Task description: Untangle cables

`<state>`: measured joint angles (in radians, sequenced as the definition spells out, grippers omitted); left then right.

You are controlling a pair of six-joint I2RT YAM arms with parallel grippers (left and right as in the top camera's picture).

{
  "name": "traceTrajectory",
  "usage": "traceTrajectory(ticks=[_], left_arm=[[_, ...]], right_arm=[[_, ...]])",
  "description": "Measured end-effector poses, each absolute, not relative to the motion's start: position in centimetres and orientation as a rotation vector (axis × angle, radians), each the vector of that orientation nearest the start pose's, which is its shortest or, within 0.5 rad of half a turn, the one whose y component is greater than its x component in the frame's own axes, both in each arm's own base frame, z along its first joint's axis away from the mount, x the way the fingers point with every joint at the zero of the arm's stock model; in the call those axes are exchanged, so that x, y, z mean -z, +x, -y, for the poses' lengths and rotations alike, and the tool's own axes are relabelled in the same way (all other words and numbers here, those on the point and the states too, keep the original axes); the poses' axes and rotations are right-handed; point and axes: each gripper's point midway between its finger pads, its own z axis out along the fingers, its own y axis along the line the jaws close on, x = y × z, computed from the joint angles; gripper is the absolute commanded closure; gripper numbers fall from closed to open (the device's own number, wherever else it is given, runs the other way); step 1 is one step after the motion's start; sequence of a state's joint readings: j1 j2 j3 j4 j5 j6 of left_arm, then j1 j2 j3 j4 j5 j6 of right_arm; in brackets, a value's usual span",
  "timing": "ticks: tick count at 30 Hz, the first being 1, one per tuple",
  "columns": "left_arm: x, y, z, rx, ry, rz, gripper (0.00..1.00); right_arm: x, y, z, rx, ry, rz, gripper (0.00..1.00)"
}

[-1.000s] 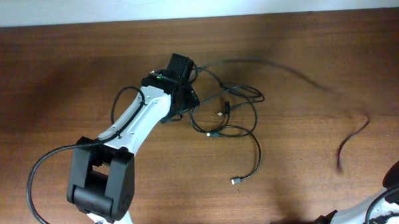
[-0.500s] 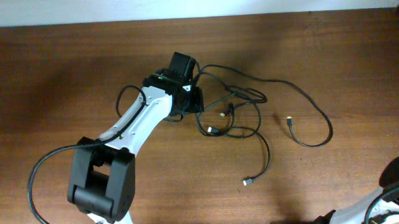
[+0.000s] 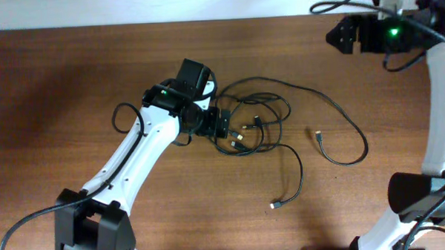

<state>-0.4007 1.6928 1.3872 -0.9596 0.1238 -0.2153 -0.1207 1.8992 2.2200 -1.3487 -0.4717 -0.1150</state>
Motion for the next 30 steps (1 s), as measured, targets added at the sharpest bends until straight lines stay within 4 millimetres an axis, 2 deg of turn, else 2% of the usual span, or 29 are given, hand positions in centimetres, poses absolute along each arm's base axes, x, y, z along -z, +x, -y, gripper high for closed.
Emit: traceTrajectory(ticks=[3, 5, 13, 22, 26, 27, 28, 30], left_arm=[[-12.6, 34.0, 16.7, 0.303, 0.307, -2.851, 0.01], [-12.7, 34.3, 16.8, 0.311, 0.288, -2.84, 0.01], [-12.8, 34.6, 17.0, 0.322, 0.242, -2.834, 0.01], [-12.8, 34.6, 17.0, 0.323, 0.238, -2.834, 0.01], [-12.8, 34.6, 17.0, 0.323, 0.238, -2.834, 0.01], [-12.8, 34.6, 17.0, 0.323, 0.238, -2.834, 0.01], [-12.8, 34.6, 17.0, 0.323, 0.238, -2.834, 0.01], [-12.8, 34.6, 17.0, 0.323, 0.238, -2.834, 0.01]], right_arm=[[-28.8, 43.4, -2.3, -0.402, -0.244, -2.579, 0.01], [-27.1, 43.5, -2.1, -0.369, -0.297, -2.623, 0.01], [-16.3, 43.7, -1.5, -0.393, -0.41, -2.866, 0.01], [-9.7, 44.6, -1.0, -0.371, -0.449, -2.912, 0.01], [-5.4, 43.8, 0.2, -0.277, -0.45, -2.969, 0.0], [-4.5, 43.5, 0.4, -0.258, -0.451, -2.981, 0.03], [-3.2, 43.1, 0.8, -0.223, -0.454, -2.997, 0.2], [-1.5, 42.6, 1.2, -0.185, -0.458, -3.014, 0.29]])
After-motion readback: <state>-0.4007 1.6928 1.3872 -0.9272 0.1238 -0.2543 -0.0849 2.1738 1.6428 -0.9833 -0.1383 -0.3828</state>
